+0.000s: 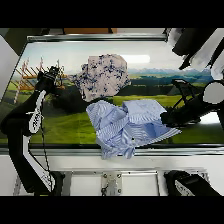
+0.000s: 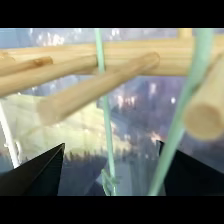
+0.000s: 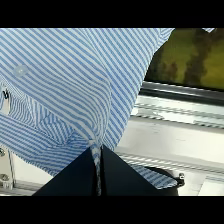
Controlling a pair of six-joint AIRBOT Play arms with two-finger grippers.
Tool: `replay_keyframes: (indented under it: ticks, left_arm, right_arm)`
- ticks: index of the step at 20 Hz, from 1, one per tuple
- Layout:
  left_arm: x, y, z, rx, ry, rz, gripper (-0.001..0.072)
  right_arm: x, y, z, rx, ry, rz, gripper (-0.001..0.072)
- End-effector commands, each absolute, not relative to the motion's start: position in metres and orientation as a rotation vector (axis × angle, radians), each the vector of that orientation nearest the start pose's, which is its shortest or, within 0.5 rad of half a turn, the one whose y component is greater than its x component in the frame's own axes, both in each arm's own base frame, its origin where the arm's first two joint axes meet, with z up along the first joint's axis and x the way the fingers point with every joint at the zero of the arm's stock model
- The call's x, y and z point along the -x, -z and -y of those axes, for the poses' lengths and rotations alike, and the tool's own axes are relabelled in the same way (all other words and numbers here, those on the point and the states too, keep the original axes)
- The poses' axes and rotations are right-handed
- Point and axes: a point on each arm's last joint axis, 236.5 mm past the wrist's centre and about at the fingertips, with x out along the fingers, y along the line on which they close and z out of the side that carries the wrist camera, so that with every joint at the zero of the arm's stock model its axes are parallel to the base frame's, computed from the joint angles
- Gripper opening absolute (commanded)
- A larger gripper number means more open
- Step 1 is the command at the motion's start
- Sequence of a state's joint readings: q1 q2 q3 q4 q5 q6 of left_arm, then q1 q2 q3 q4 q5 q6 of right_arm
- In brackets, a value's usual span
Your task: Fold the clothes and pants, and hang the long-sleeved shirts on hangers.
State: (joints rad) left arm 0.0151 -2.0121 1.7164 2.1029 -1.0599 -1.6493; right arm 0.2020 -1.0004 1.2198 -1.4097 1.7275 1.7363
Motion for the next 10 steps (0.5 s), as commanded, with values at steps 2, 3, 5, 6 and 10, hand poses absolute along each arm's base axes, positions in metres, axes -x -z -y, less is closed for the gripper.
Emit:
replay_keyframes:
  ticks: [2,3,5,6,10]
  left_arm:
    - [-0.5345,0.1081,-0.1119,-0.426,-0.292,-1.306,0.0474]
    - [-0.5333,0.1083,-0.1121,-0.426,-0.293,-1.312,0.0363]
    - [-0.5313,0.1086,-0.1126,-0.426,-0.297,-1.320,0.0363]
    - [-0.5307,0.1086,-0.1128,-0.425,-0.298,-1.322,0.0362]
    - [-0.5293,0.1087,-0.1130,-0.418,-0.305,-1.326,0.0013]
  right_arm:
    - [-0.2353,-0.0954,-0.0867,-0.078,-0.183,-1.535,0.0015]
    - [-0.2353,-0.0954,-0.0867,-0.078,-0.183,-1.535,0.0015]
    - [-0.2353,-0.0954,-0.0867,-0.078,-0.183,-1.535,0.0015]
    - [-0.2353,-0.0954,-0.0867,-0.078,-0.183,-1.535,0.0014]
    - [-0.2353,-0.0954,-0.0867,-0.078,-0.183,-1.535,0.0015]
